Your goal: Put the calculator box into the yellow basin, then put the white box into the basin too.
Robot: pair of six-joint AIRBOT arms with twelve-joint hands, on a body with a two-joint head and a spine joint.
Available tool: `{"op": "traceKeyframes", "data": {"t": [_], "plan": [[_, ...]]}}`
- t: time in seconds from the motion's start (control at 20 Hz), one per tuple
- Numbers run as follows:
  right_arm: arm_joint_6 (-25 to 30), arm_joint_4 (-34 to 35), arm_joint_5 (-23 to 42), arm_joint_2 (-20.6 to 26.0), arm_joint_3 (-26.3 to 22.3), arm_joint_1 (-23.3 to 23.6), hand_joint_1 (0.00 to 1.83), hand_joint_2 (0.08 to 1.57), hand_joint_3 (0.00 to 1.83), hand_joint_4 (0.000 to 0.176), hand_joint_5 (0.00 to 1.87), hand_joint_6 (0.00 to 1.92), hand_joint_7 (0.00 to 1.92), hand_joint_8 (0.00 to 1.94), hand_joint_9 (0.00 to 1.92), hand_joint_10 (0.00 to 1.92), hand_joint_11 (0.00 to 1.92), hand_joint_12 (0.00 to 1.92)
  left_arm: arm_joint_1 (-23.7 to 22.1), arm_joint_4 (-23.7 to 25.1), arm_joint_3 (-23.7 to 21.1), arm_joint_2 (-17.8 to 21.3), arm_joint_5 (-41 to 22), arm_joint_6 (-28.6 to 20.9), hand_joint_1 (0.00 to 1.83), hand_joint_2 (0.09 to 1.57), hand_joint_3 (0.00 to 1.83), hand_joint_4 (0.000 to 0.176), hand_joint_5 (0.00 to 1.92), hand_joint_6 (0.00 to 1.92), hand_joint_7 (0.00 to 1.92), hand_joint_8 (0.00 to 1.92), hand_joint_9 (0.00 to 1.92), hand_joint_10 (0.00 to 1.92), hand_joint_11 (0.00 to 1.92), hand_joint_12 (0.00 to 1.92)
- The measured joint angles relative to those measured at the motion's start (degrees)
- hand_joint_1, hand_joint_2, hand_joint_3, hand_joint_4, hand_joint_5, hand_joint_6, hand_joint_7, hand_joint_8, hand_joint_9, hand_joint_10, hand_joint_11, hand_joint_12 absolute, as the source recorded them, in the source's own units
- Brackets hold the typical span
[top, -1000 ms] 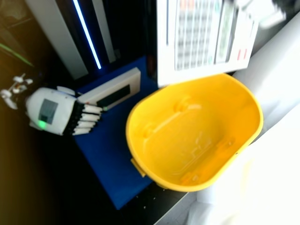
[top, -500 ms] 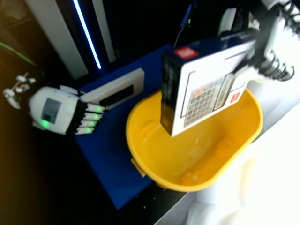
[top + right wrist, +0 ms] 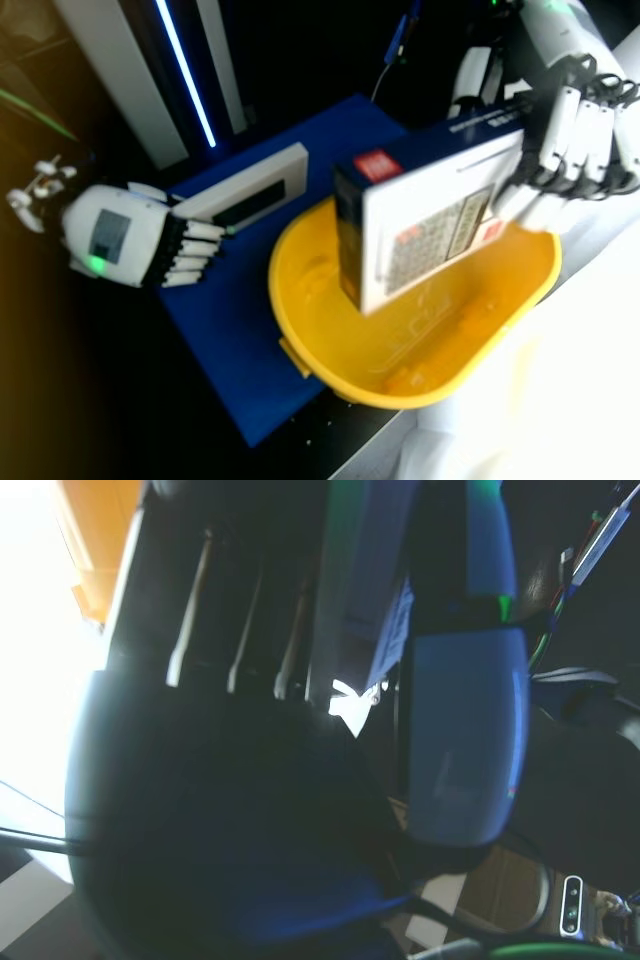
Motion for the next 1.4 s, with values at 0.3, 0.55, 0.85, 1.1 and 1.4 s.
{"op": "traceKeyframes", "data": {"t": [0.3,0.55,0.85,1.1,1.4], "plan": [[0.42,0.0,-0.85,0.09,-0.02,0.0,1.37,1.1,0.0,0.0,0.96,0.83,1.02,1.0,0.99,1.29,0.97,1.61,-0.04,-0.17,-0.31,0.7,-1.09,-0.22,0.78,0.78,0.0,0.038,0.22,0.0,0.08,0.01,0.02,0.01,0.0,0.99],[0.52,0.0,-4.44,2.86,-1.36,0.0,1.38,1.1,0.0,0.0,0.95,0.98,1.02,0.93,0.93,1.25,0.79,1.57,-2.89,-0.7,-6.93,10.25,-5.66,-0.44,0.53,1.16,0.02,0.0,0.4,0.03,0.27,0.01,0.21,0.08,0.0,1.2],[0.63,0.0,-8.9,6.84,-3.41,0.24,1.39,1.07,0.0,0.0,0.92,1.03,1.14,0.7,1.02,1.09,0.91,1.43,-5.49,-2.21,-12.52,19.98,-12.44,0.55,0.74,1.09,0.0,0.0,0.49,0.01,0.37,0.01,0.25,0.39,0.0,1.38],[0.63,0.0,-13.22,10.99,-3.93,0.22,1.38,1.12,0.0,0.0,0.81,0.98,1.04,0.99,0.92,1.29,0.9,1.52,-12.41,-3.06,-16.96,26.64,-10.47,8.04,0.68,1.14,0.0,0.0,0.42,0.0,0.36,0.0,0.26,0.25,0.0,1.27],[0.63,0.0,-18.34,15.78,-5.97,0.22,1.38,1.12,0.0,0.0,0.82,0.97,1.05,0.99,0.92,1.29,0.9,1.52,-16.94,-13.31,-17.9,30.14,-2.56,24.09,0.81,1.05,0.0,0.0,0.51,0.02,0.38,0.0,0.31,0.24,0.0,1.33]]}}
